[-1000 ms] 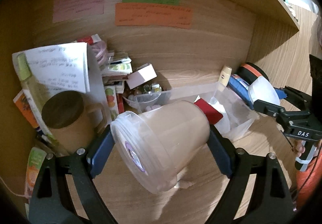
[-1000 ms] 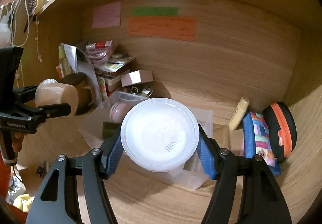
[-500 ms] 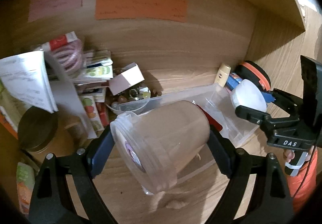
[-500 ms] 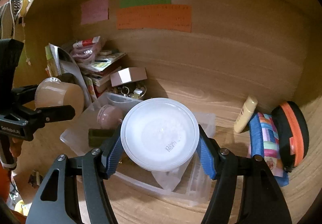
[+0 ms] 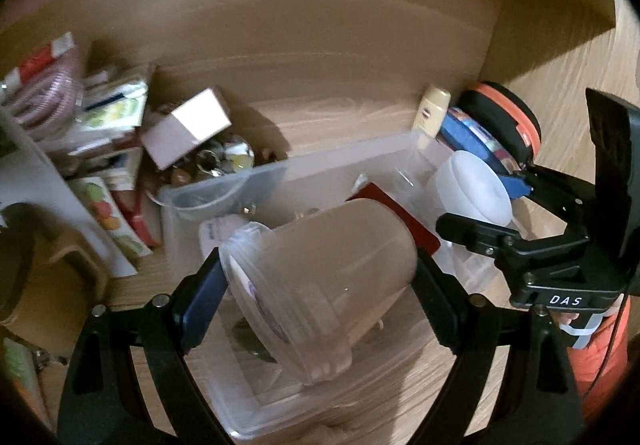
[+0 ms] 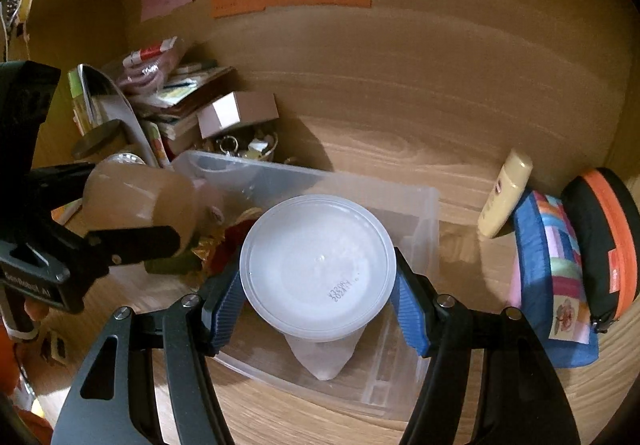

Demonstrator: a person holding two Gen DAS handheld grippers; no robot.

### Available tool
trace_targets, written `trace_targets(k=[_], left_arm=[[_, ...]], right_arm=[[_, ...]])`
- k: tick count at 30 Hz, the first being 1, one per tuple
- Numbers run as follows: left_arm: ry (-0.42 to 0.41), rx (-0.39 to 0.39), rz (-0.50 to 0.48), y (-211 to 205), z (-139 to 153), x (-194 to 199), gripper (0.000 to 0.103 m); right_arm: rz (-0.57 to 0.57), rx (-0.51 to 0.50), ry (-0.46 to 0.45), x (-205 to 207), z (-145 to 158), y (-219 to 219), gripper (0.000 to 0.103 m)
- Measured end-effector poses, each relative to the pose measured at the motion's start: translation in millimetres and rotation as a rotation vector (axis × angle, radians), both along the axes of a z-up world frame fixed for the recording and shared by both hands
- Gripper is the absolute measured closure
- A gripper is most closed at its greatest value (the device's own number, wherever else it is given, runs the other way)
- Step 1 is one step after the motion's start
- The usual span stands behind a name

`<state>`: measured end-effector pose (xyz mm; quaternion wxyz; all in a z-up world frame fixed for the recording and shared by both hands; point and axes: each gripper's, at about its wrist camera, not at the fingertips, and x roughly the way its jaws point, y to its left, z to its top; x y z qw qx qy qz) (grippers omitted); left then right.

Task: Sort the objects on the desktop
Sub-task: 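Lower the white cylinder and lid into the clear box and open both grippers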

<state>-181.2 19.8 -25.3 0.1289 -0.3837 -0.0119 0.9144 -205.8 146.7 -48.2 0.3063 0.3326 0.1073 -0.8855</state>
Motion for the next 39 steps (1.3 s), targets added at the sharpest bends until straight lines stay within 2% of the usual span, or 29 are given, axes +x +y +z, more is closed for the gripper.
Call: trace_targets(k=[10, 14, 17, 27, 36, 39], left_arm=[[-0.039, -0.010, -0.043, 11, -25, -14, 0.014], [-0.056, 0.003, -0.063, 14, -28, -15, 0.014], [-0.053, -0.026, -0.073, 20, -29, -15, 0.014], [-0.047, -0.027, -0.076, 20, -28, -16, 0.013], [-0.054, -0.007, -0.086, 18, -27, -15, 0.011], [-0.043, 0.022, -0.100, 15, -21, -11, 0.009]], right_arm=[[-0.004, 0.038, -0.028, -6, -16, -1, 0.041], [0.003, 0.050, -0.026, -6, -17, -3, 0.041], [0.010, 0.063, -0.022, -5, -19, -5, 0.041], [0.022, 0.082, -0.023, -4, -19, -10, 0.040], [0.031, 0.079, -0.024, -4, -16, -9, 0.035], [0.037, 0.072, -0.022, -3, -14, -8, 0.026]])
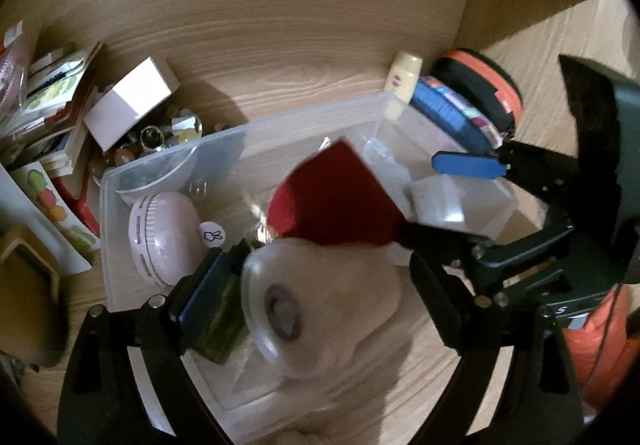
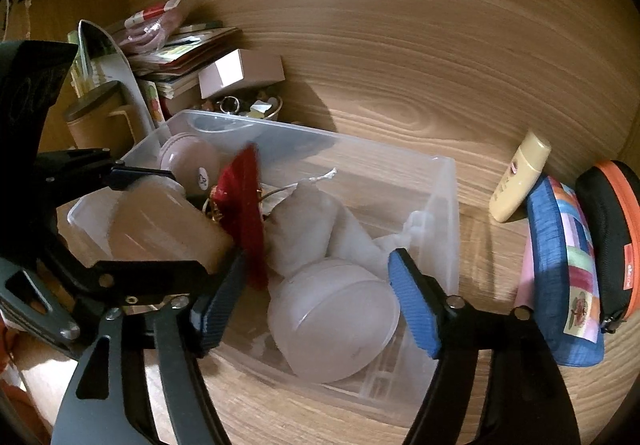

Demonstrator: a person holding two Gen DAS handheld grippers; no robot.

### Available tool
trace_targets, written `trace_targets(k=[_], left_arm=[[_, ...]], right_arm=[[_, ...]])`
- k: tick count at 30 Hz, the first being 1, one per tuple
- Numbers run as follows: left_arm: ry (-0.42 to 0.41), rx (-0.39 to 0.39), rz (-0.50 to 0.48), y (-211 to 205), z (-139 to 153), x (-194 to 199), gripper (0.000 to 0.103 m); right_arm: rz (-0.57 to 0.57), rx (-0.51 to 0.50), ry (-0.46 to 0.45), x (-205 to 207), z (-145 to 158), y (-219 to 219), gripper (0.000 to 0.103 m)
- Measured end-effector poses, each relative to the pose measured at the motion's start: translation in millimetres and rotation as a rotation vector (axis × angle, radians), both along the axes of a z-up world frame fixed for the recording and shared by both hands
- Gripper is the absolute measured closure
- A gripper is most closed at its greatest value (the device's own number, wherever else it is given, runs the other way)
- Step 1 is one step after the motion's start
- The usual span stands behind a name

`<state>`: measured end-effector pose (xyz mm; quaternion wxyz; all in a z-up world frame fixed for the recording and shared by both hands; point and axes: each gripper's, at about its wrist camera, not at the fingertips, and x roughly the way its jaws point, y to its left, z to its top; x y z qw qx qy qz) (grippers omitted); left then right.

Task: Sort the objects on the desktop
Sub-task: 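Lower the white cylinder and lid into the clear box and open both grippers, then withdraw both grippers from the box toward the items on the desk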

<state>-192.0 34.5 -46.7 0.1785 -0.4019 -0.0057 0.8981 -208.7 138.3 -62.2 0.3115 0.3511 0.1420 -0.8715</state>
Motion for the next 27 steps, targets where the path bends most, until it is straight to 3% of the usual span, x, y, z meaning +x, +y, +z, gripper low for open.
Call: trace_targets(k=[9, 13, 17, 27], left_arm=[[0.039, 0.005, 0.025, -8, 12, 6, 0.005], [0.040, -0.007, 0.041, -9, 14, 6, 0.005], [0.076, -0.039, 0.073, -13, 22, 14, 0.005], [0.175, -0.120, 0.213, -41, 47, 53, 0.004]], right_arm=[[0.008, -0.017, 0.040, 7, 10, 2, 0.022], [0.000, -0.022, 0.053, 9, 13, 3, 0.014], [0.001, -0.038, 0.075, 11, 18, 6, 0.008], [-0.009, -0.035, 0.091, 17, 26, 4, 0.007]])
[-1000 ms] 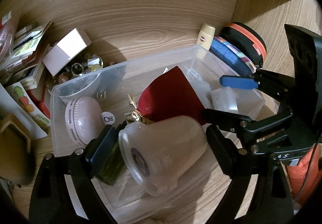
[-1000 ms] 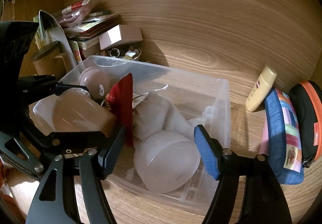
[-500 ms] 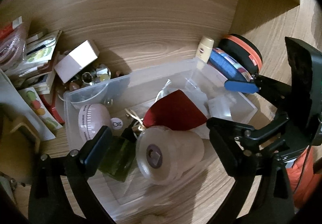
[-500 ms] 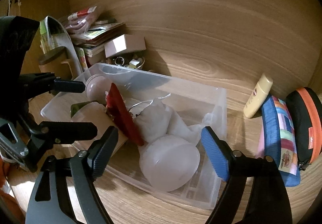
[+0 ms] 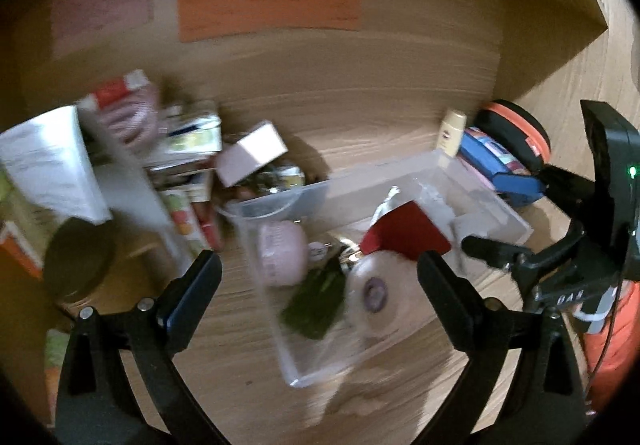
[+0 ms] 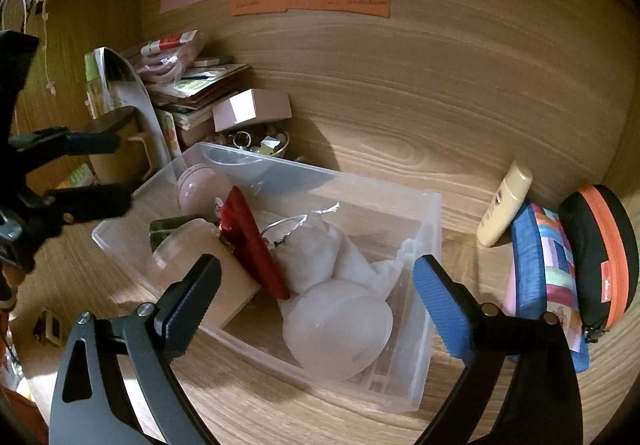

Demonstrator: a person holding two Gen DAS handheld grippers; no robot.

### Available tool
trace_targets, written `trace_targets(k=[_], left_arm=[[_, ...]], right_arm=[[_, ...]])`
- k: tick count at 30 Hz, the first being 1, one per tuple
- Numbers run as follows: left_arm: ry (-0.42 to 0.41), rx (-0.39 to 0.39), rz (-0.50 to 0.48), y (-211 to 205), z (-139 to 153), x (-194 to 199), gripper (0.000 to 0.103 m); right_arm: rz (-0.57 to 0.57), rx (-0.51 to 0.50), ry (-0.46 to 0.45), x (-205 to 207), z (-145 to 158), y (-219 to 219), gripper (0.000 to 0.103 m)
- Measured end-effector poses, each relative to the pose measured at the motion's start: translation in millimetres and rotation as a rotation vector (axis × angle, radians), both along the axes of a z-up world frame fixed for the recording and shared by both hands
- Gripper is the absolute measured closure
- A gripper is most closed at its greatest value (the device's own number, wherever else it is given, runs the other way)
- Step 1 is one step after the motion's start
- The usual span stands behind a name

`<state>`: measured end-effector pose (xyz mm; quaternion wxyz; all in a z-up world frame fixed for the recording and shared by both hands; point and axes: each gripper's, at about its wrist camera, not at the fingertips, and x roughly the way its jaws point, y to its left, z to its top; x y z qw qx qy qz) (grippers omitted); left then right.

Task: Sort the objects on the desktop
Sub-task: 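Withdraw both grippers from the box toward the items on the desk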

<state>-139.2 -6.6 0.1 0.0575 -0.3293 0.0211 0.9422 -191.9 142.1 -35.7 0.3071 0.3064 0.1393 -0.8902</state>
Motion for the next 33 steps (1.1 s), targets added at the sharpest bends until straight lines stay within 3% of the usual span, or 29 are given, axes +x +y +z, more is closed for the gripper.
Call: trace_targets(k=[4, 15, 25, 33], left_arm=[[0.033, -0.037, 0.033, -10, 3, 20, 0.004], [0.037, -0.028, 0.085, -43, -4, 66, 0.003], [0.013, -0.042, 0.102, -54, -24, 105, 0.003], [-0.028, -0.043, 0.081, -50, -49, 130, 0.003]], right_arm=[[-0.017, -0.004, 0.013, 8, 10, -1, 0.007], [-0.033, -0.018, 0.077, 64, 31, -3, 0.000], [0.001, -0.017, 0.076, 103, 21, -21, 0.000], [0.005, -0.026, 0.015, 114, -3, -24, 0.000]])
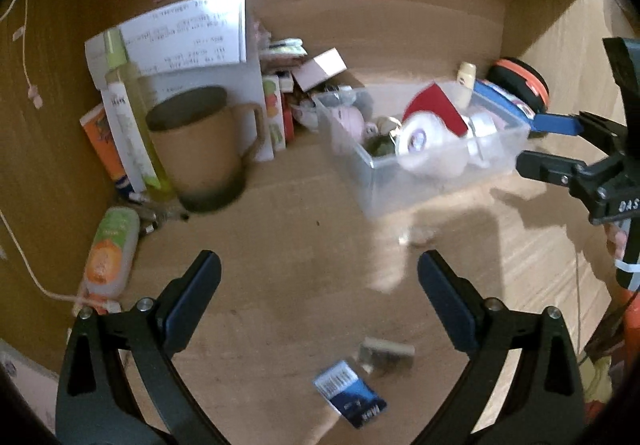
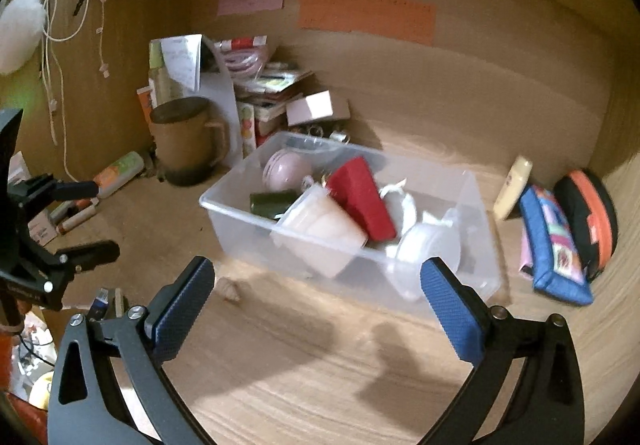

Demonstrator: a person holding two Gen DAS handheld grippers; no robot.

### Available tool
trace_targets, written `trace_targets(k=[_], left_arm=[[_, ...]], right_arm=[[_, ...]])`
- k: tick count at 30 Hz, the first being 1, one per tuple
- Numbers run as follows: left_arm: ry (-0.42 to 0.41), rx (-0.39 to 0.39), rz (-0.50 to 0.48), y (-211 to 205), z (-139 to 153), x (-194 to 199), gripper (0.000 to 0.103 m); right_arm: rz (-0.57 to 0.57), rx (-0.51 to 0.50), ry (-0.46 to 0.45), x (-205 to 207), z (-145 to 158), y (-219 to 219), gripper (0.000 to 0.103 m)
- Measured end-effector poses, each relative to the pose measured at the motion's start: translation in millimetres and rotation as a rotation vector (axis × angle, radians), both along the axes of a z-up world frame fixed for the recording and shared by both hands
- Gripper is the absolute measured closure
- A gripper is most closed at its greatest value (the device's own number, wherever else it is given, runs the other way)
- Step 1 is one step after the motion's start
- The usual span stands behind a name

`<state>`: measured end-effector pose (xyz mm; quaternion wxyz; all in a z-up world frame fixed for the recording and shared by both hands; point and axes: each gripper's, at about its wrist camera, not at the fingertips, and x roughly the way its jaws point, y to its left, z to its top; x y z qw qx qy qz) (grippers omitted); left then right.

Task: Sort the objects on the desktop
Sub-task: 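Withdraw both grippers from the box toward the items on the desk, then grasp the small clip with the left gripper while the right grasps the white seashell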

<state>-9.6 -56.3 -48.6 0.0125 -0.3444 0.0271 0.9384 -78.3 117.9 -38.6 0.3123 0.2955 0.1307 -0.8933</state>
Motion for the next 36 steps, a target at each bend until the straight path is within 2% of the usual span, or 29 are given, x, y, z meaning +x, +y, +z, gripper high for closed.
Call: trace_targets(k=[12, 19, 21, 26, 29, 31, 33, 36], left_arm=[[-0.049, 0.049, -0.079, 9, -33, 15, 0.003], [-0.068, 0.084, -0.110, 9, -40, 12, 0.004], [-0.071, 0.084, -0.119, 9, -41, 12, 0.008], [-0.100, 0.099, -0.137, 8, -46, 8, 0.025], [-0.113, 0.113, -0.139, 7, -49, 5, 0.029], [-0.123, 0.119, -0.144, 6, -51, 4, 0.037], [-0.135, 0.123, -0.146, 6, -53, 3, 0.043], [-0.132, 0.126, -0.146, 6, -54, 3, 0.043]], right_arm=[[0.073, 0.036, -0.100, 4, -36, -30, 0.004], [0.145, 0.076, -0.162, 0, -53, -57, 0.026], [0.161, 0.088, -0.181, -3, -58, -64, 0.031], [0.189, 0.114, -0.218, -9, -67, -75, 0.045], [0.197, 0.133, -0.237, -13, -72, -81, 0.054], [0.202, 0.148, -0.239, -14, -74, -85, 0.059], [0.205, 0.159, -0.225, -13, -74, -88, 0.061], [0.210, 0.167, -0.213, -13, -74, -92, 0.061]])
